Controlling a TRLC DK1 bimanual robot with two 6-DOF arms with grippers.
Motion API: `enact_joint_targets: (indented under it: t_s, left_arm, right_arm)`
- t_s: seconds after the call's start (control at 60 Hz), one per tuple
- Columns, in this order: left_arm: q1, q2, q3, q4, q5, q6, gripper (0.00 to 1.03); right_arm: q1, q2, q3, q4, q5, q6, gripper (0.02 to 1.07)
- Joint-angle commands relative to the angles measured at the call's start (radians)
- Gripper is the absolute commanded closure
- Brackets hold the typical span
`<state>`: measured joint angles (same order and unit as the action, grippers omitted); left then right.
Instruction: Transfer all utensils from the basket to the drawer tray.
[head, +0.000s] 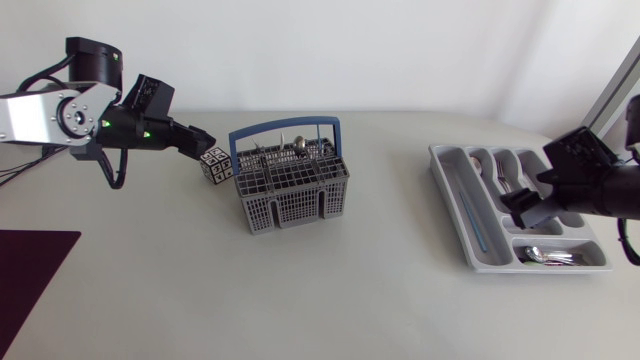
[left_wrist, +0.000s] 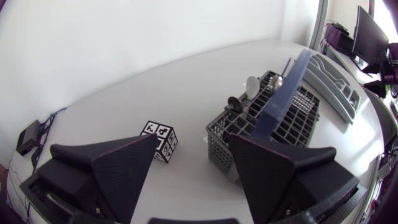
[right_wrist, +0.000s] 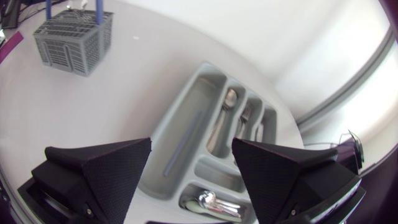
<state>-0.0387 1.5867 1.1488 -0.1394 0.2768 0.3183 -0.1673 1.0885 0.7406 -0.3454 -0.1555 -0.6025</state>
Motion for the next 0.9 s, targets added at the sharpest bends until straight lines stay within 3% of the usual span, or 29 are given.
enact_joint_targets:
  t_s: [0.0,0.067,0.133,0.233,0.3,0.333,0.433,0.567,0.7,0.883]
  left_arm:
    - [0.026,0.102,0.078,-0.014,0.033,-0.001,0.28]
    - [0.042,0.188,0.149,-0.019,0.048,-0.013,0.33]
    - [0.049,0.276,0.235,-0.040,0.081,-0.031,0.46]
    - [0.056,0.384,0.351,-0.069,0.113,-0.056,0.60]
    - [0.048,0.458,0.431,-0.091,0.136,-0.067,0.72]
    - [0.046,0.480,0.457,-0.108,0.160,-0.067,0.76]
    - [0.039,0.544,0.523,-0.144,0.187,-0.064,0.82]
    - [0.039,0.596,0.586,-0.238,0.302,-0.019,0.95]
    - [0.036,0.607,0.589,-0.328,0.409,0.057,0.95]
    - [0.017,0.590,0.559,-0.443,0.467,0.177,1.00]
  right_arm:
    - [0.112,0.008,0.034,-0.018,0.002,0.069,0.16]
    - [0.199,0.050,0.056,0.005,-0.006,0.098,0.22]
    - [0.261,0.123,0.098,0.014,-0.026,0.136,0.35]
    - [0.339,0.234,0.152,0.062,-0.055,0.190,0.66]
    - [0.394,0.337,0.203,0.100,-0.072,0.219,0.93]
    - [0.410,0.372,0.223,0.102,-0.084,0.225,0.99]
    - [0.471,0.475,0.272,0.121,-0.092,0.245,1.01]
    - [0.519,0.542,0.304,0.137,-0.085,0.264,1.01]
    - [0.537,0.570,0.310,0.152,-0.081,0.270,1.01]
    - [0.557,0.610,0.332,0.163,-0.085,0.285,1.01]
